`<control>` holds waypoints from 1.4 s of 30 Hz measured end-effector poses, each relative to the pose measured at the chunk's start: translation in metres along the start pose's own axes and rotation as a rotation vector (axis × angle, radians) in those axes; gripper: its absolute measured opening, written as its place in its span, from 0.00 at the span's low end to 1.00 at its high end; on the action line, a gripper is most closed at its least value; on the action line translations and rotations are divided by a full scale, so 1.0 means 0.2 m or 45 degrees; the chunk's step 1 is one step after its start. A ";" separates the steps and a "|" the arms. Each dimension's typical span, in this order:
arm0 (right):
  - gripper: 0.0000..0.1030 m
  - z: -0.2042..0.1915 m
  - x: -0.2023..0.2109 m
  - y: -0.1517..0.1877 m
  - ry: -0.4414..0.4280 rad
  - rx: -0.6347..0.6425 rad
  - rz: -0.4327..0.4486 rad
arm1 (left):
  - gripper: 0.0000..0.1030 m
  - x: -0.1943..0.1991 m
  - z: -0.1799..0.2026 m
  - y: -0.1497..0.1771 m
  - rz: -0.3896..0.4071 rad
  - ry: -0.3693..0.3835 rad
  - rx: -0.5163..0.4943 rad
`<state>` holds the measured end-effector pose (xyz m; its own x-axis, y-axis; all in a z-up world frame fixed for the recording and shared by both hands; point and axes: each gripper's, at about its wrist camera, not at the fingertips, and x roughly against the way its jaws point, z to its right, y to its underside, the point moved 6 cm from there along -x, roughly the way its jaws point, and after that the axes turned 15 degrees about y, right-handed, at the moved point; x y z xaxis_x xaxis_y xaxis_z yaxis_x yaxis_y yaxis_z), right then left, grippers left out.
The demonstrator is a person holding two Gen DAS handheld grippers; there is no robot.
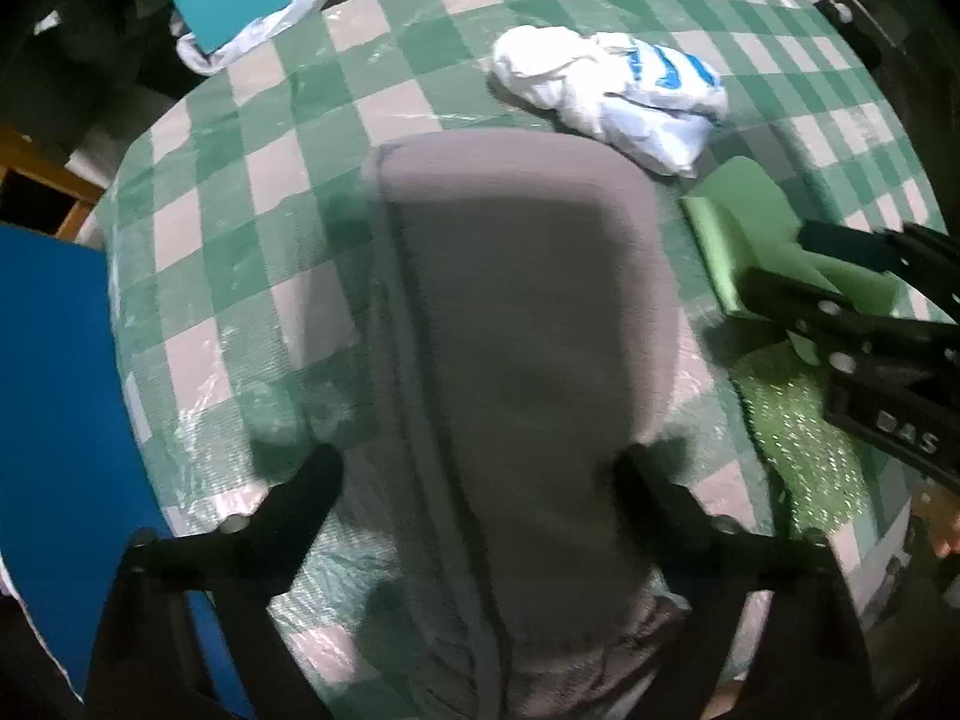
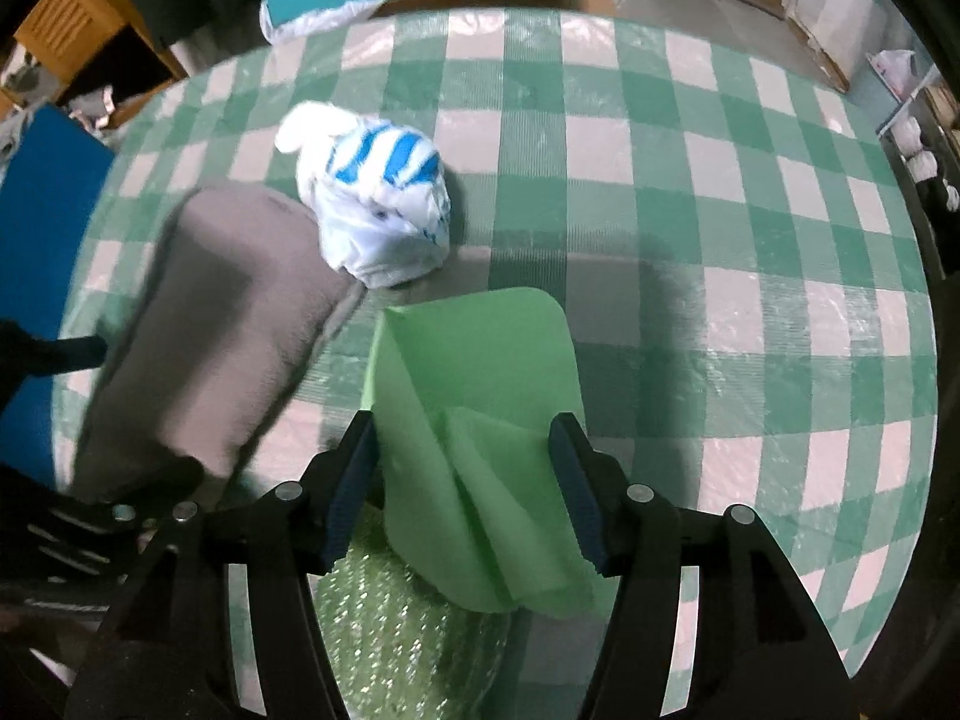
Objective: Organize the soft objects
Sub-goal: 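Lift the grey mitt and green cloth and carry them over the box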
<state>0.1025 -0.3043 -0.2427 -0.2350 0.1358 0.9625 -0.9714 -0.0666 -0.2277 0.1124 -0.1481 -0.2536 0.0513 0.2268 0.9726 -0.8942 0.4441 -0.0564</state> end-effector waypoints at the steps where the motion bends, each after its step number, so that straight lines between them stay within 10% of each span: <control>1: 0.57 0.00 0.00 0.00 0.011 0.006 0.012 | 0.80 0.00 0.00 0.00 0.000 0.017 -0.005; 6: 0.54 -0.02 0.00 0.01 0.064 0.041 0.016 | 0.59 0.02 0.04 0.02 0.022 0.016 -0.051; 10: 0.09 -0.04 0.01 0.01 0.083 0.062 0.024 | 0.42 0.04 0.05 0.02 0.036 0.023 -0.076; 42: 0.06 -0.21 0.69 -0.10 -0.060 0.027 0.281 | 0.28 0.64 -0.01 0.22 0.367 -0.054 -0.105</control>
<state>0.0888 -0.2433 -0.1112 -0.4392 0.0694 0.8957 -0.8958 -0.1101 -0.4307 0.0802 -0.0972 -0.1328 -0.2195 0.3183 0.9222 -0.8298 0.4362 -0.3480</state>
